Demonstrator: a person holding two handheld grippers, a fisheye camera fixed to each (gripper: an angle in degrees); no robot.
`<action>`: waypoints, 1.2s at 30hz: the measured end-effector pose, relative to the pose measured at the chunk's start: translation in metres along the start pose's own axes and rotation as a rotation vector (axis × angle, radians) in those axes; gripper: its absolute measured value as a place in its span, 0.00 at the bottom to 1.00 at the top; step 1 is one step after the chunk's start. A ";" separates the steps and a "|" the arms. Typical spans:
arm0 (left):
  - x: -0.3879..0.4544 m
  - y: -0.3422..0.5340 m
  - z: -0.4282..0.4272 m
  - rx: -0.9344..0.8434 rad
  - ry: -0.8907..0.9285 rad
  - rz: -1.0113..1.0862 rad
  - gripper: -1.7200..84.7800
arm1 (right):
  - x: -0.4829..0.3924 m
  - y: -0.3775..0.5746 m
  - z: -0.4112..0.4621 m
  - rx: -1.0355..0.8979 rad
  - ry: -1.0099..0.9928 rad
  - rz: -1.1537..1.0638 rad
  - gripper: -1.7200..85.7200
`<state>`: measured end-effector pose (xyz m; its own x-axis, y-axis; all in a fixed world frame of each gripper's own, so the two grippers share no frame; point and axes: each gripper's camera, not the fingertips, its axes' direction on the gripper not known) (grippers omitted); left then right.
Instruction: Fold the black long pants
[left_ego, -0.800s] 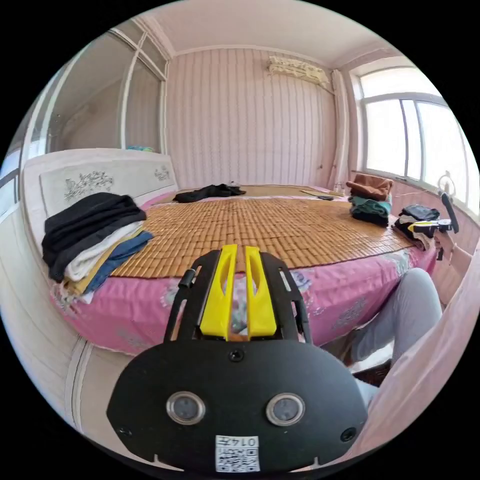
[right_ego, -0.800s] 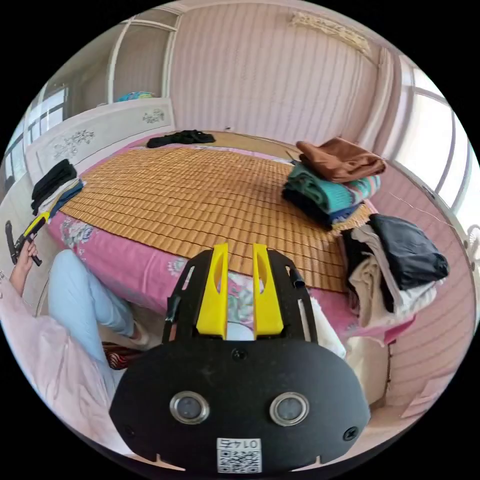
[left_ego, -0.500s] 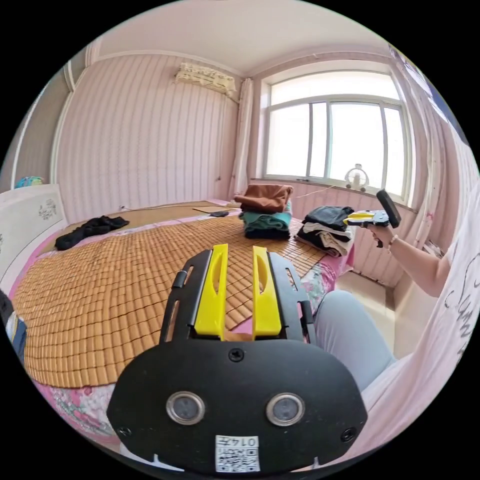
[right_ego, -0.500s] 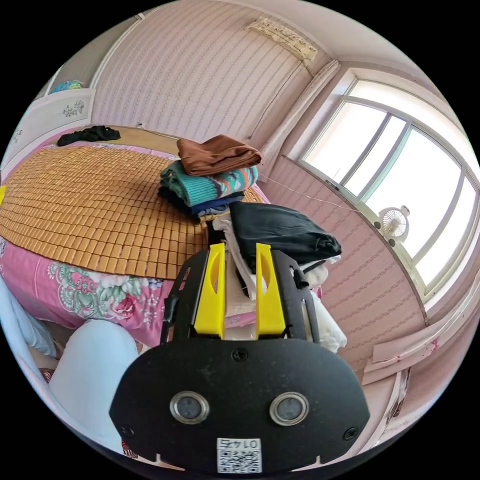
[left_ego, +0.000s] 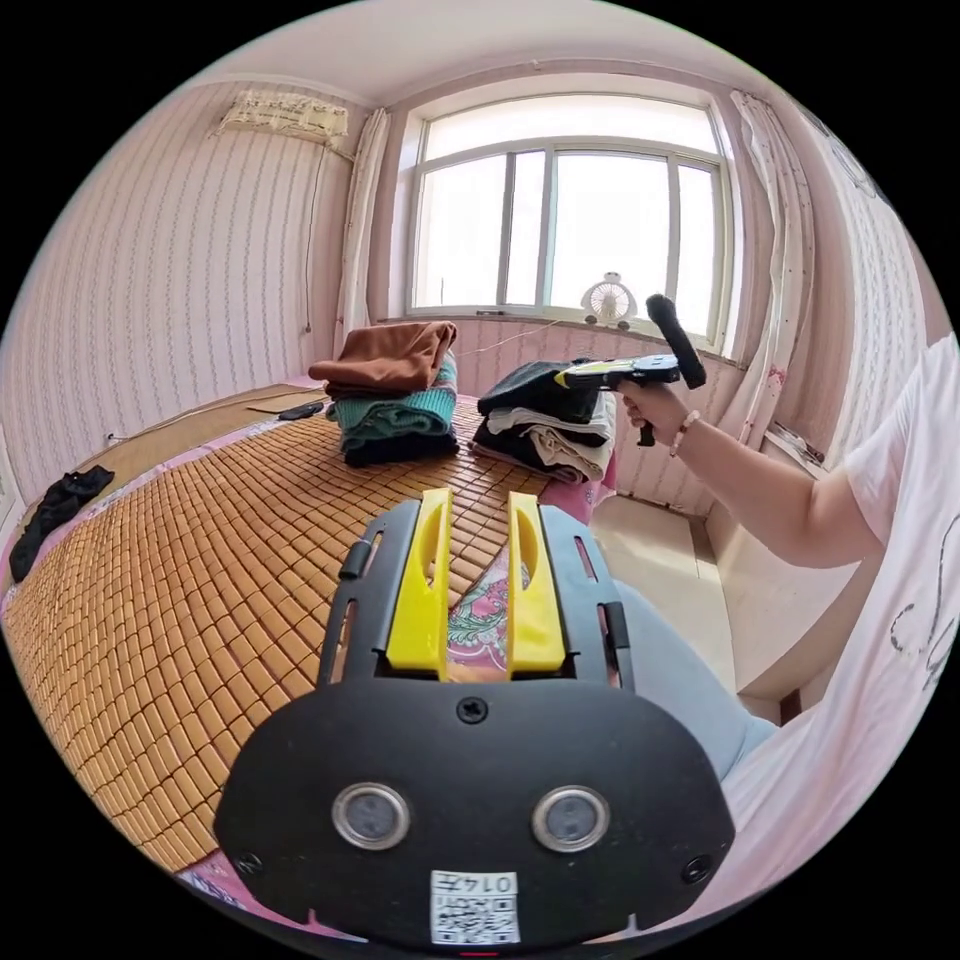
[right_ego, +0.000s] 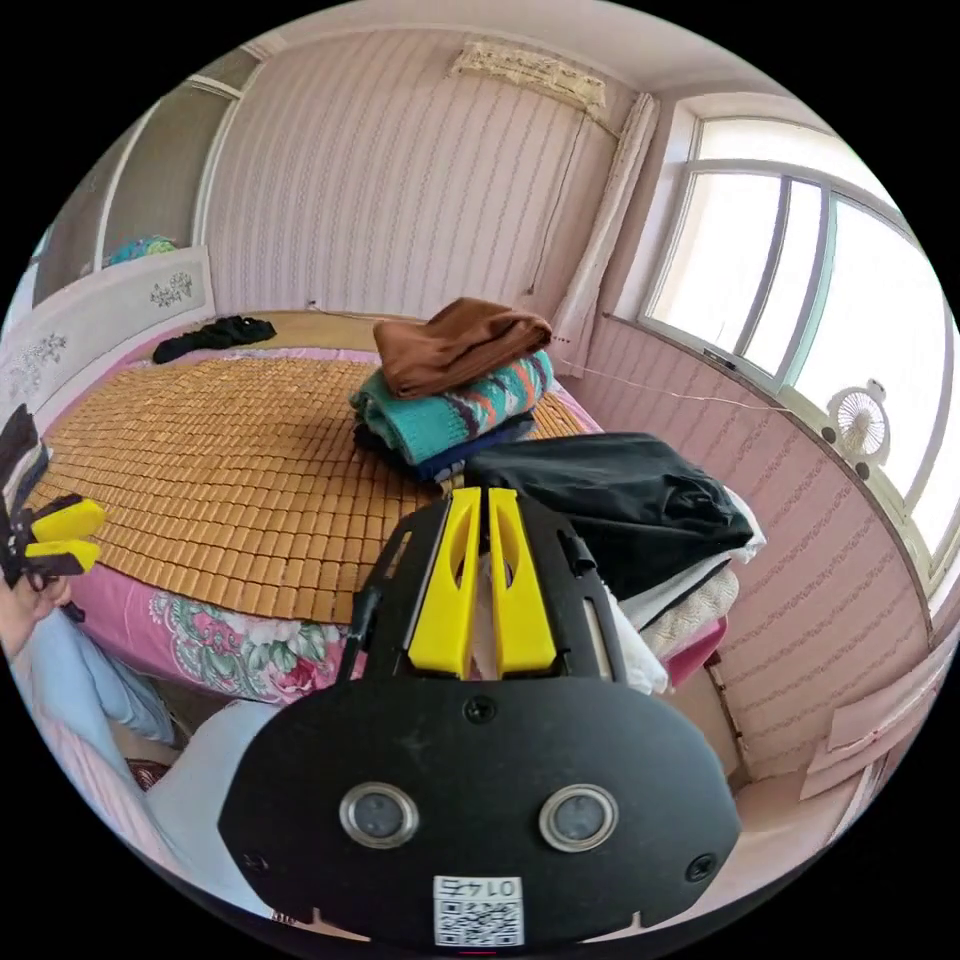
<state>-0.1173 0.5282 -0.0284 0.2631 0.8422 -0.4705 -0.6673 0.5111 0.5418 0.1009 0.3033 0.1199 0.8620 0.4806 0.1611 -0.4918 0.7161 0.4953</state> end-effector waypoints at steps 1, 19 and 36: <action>-0.001 0.000 0.000 0.005 -0.008 -0.003 0.14 | -0.011 -0.008 -0.017 0.063 -0.086 -0.022 0.03; -0.079 0.171 -0.101 -0.172 -0.344 -0.353 0.03 | -0.206 0.047 -0.036 -0.170 -1.289 -0.265 0.03; -0.159 0.223 -0.213 -0.205 -0.757 -0.577 0.10 | -0.033 0.050 0.054 -0.335 -0.822 0.153 0.13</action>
<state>-0.4563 0.4717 0.0186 0.9181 0.3960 -0.0148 -0.3850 0.9003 0.2033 0.0542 0.2963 0.1853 0.5366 0.1613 0.8283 -0.5075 0.8459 0.1640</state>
